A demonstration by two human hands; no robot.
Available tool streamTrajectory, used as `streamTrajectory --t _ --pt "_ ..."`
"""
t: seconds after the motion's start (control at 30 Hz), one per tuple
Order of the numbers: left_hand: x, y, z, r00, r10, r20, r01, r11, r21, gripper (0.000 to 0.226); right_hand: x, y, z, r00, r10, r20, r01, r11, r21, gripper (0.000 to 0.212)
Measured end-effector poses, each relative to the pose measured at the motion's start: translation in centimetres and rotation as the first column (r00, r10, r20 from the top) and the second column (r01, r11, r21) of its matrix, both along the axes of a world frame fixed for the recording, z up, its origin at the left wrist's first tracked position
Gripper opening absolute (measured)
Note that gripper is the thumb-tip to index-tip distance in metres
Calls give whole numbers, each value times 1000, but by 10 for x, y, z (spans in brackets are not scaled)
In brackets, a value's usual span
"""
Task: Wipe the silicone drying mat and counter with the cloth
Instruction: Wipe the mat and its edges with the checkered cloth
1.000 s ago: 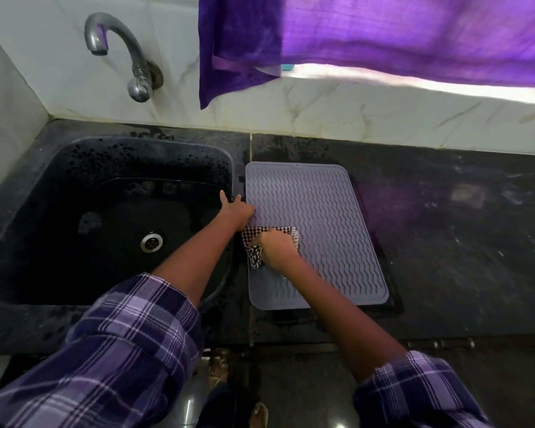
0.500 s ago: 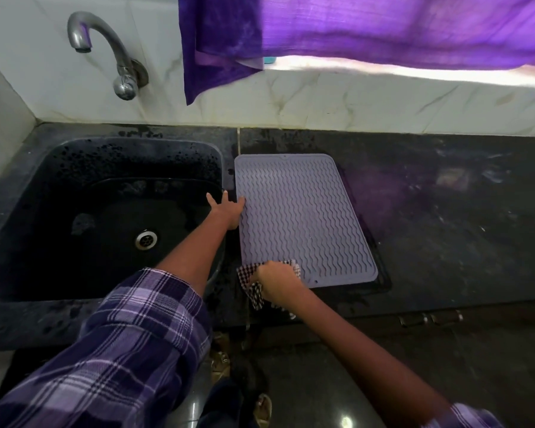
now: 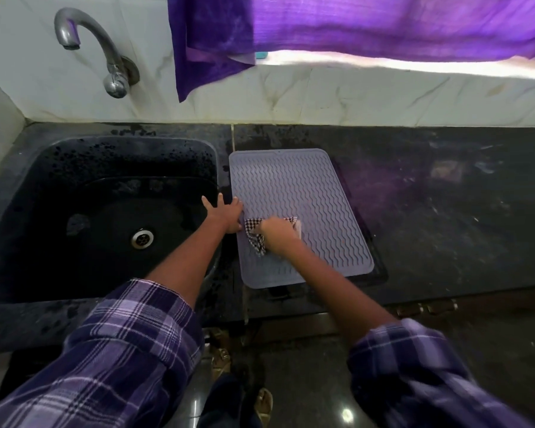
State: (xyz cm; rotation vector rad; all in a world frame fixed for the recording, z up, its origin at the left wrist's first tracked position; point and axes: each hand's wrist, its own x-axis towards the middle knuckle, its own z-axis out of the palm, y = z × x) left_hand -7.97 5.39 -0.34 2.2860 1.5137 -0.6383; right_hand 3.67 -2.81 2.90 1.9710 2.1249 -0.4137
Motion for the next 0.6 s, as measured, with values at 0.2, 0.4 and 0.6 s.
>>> streamTrajectory --t 0.2,0.4,0.6 --pt "1 2 -5 1000 12 -5 -12 999 32 74 3 -30 -19 996 89 30 -89 996 -12 46" --pt "2 -1 2 1000 1 -28 -1 1000 24 73 -1 -55 -10 990 130 53 -119 976 -184 34" --pt "0 9 12 1000 -23 -7 23 1000 12 62 46 -30 16 947 -110 -300 -64 855 -514 26"
